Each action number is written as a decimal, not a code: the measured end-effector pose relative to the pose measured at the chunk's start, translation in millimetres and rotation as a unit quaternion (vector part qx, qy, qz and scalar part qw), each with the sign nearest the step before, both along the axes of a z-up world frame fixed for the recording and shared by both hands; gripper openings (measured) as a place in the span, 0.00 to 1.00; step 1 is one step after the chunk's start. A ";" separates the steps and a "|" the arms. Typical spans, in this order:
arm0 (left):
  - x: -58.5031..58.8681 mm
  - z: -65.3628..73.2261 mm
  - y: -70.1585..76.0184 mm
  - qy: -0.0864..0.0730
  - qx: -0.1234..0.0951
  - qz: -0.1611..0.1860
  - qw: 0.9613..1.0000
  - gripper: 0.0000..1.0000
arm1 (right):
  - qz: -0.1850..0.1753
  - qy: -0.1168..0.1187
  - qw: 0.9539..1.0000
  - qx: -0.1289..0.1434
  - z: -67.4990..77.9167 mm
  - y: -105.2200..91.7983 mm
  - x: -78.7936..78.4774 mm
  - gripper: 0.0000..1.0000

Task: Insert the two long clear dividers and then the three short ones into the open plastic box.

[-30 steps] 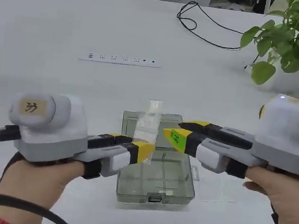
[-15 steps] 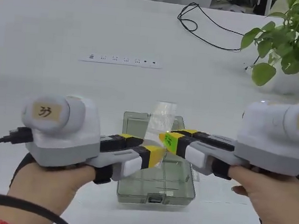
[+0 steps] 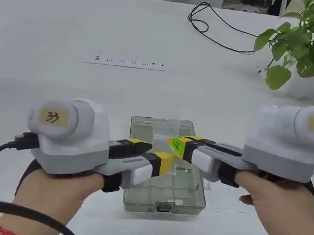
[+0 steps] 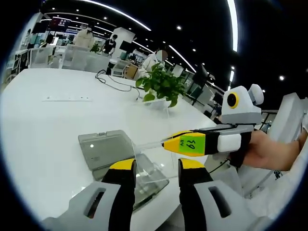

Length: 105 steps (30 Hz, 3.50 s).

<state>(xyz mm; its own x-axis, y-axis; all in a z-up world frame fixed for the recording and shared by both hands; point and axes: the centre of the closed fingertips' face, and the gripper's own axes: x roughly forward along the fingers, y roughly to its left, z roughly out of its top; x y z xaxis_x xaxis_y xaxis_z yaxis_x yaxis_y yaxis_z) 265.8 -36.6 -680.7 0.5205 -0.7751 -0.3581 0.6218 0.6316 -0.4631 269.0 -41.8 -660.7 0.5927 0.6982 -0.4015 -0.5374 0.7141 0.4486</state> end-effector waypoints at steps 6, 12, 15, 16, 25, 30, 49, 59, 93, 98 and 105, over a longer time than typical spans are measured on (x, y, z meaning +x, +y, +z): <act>-2.3 -2.0 1.1 -0.008 0.008 -0.011 1.000 0.32 | -0.004 0.010 1.000 0.005 1.0 -5.3 1.9 0.07; -5.7 -5.7 6.5 -0.014 0.016 -0.030 0.999 0.40 | -0.012 0.020 1.000 -0.006 -1.8 -17.0 8.6 0.07; -5.3 -7.6 12.2 -0.021 0.023 -0.040 0.999 0.45 | -0.013 0.027 0.999 -0.011 -3.6 -21.2 10.9 0.07; -5.1 -8.1 14.8 -0.025 0.026 -0.042 0.998 0.47 | -0.014 0.029 0.999 -0.015 -4.9 -23.8 12.7 0.07; -6.2 -15.6 29.2 -0.045 0.050 -0.071 0.995 0.59 | -0.022 0.060 0.997 -0.030 -15.9 -37.7 19.5 0.07; -6.7 -20.4 35.4 -0.061 0.066 -0.088 0.992 0.68 | -0.028 0.090 0.995 -0.040 -26.4 -42.0 18.2 0.07; -16.9 -41.5 49.0 -0.123 0.116 -0.156 0.973 1.00 | -0.043 0.213 0.969 -0.114 -61.8 -61.7 17.8 0.07; -23.3 -46.8 51.0 -0.126 0.114 -0.172 0.970 1.00 | -0.062 0.279 0.950 -0.129 -85.0 -61.7 11.2 0.07; -25.2 -55.6 49.1 -0.117 0.093 -0.181 0.972 1.00 | -0.084 0.340 0.922 -0.166 -128.3 -65.5 8.8 0.07; -24.4 -55.4 49.5 -0.116 0.091 -0.179 0.973 1.00 | -0.083 0.340 0.921 -0.168 -129.9 -64.3 8.0 0.07; -24.4 -54.6 49.2 -0.117 0.088 -0.179 0.973 1.00 | -0.085 0.344 0.920 -0.167 -132.8 -63.9 7.4 0.07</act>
<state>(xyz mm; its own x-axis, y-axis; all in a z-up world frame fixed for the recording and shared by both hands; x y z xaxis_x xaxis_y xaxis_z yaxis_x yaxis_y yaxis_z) 241.4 12.6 -735.3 0.3116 -0.8590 -0.4062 0.8918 0.4120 -0.1871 276.4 -105.7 -793.6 0.2070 0.3881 -0.8981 -0.0765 0.9216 0.3806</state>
